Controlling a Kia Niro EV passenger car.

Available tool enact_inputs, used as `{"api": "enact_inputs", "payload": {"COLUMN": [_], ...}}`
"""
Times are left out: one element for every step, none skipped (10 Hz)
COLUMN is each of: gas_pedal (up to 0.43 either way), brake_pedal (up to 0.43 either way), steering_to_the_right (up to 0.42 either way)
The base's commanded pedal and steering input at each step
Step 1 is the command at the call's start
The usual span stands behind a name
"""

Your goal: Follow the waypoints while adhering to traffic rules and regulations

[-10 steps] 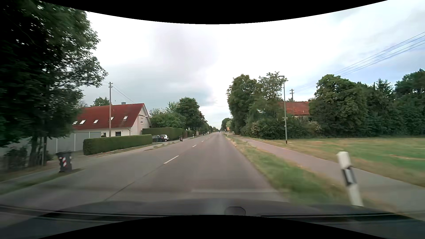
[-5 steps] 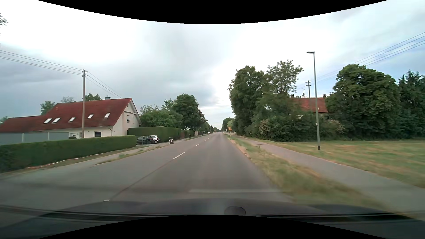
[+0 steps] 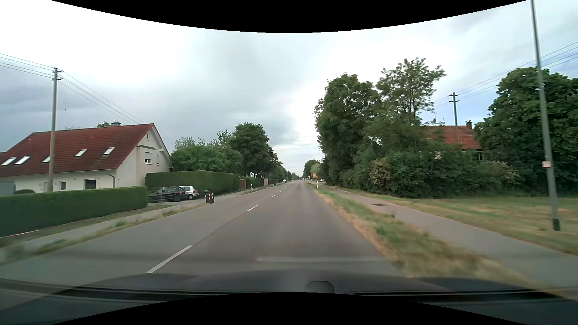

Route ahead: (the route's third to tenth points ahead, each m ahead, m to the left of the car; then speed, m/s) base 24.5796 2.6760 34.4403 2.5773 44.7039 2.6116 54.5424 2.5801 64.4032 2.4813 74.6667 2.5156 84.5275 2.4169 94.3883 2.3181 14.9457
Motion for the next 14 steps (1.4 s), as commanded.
{"api": "enact_inputs", "payload": {"gas_pedal": [0.169,0.169,0.169,0.169,0.169,0.169,0.169,0.169,0.169,0.169,0.169,0.169,0.169,0.169], "brake_pedal": [0.000,0.000,0.000,0.000,0.000,0.000,0.000,0.000,0.000,0.000,0.000,0.000,0.000,0.000], "steering_to_the_right": [-0.005,-0.005,-0.005,-0.005,-0.004,-0.004,-0.004,-0.004,-0.004,-0.004,-0.004,-0.003,-0.002,-0.001]}}
